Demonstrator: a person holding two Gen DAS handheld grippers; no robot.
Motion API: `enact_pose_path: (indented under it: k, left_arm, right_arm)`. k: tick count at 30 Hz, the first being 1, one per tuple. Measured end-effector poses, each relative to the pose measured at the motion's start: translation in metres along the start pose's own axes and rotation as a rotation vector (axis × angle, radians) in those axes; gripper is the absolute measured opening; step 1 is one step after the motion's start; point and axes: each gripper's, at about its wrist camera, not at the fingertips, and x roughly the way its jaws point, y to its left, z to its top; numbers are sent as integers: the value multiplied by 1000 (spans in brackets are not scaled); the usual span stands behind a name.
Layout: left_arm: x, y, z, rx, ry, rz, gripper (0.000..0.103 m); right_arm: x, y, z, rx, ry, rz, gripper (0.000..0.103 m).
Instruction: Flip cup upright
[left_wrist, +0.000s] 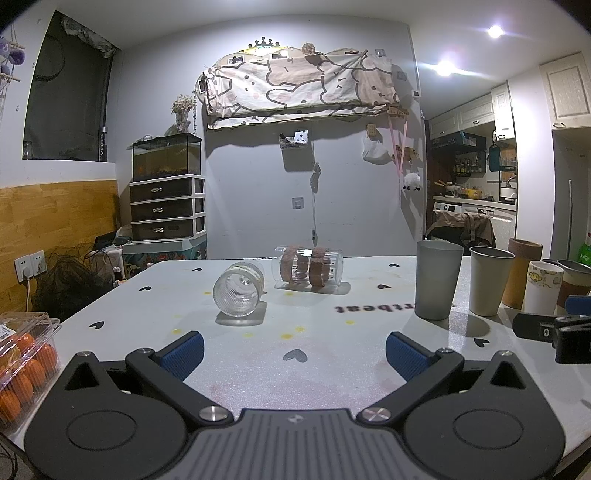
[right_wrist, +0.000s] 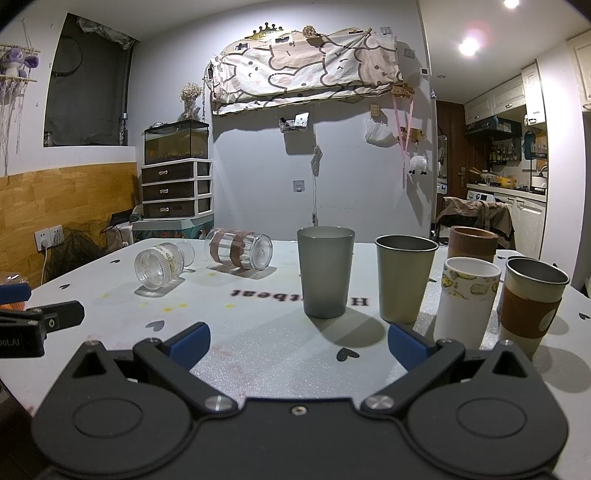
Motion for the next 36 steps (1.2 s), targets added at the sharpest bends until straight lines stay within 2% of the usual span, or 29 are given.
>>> enact_pose_path:
  k: [15, 20, 23, 27, 31, 36]
  left_arm:
    - [0, 0, 0, 2, 0, -1, 103]
    - [11, 1, 9, -14, -13, -34, 103]
    - [24, 2, 22, 8, -38, -6, 103]
    - [47, 10, 43, 10, -84, -13, 103]
    - [85, 23, 61, -24, -63, 23, 103]
    - [145, 33, 72, 22, -54, 87, 103]
  right_arm:
    - [-2, 1, 0, -2, -2, 1, 103]
    - [-7, -3, 1, -4, -12, 18, 103]
    - [-11, -6, 0, 15, -9, 42, 103]
    - [-18, -6, -3, 13, -14, 62, 103]
    - [-24, 0, -8, -31, -25, 75, 103]
    - [-25, 0, -11, -36, -21, 74, 103]
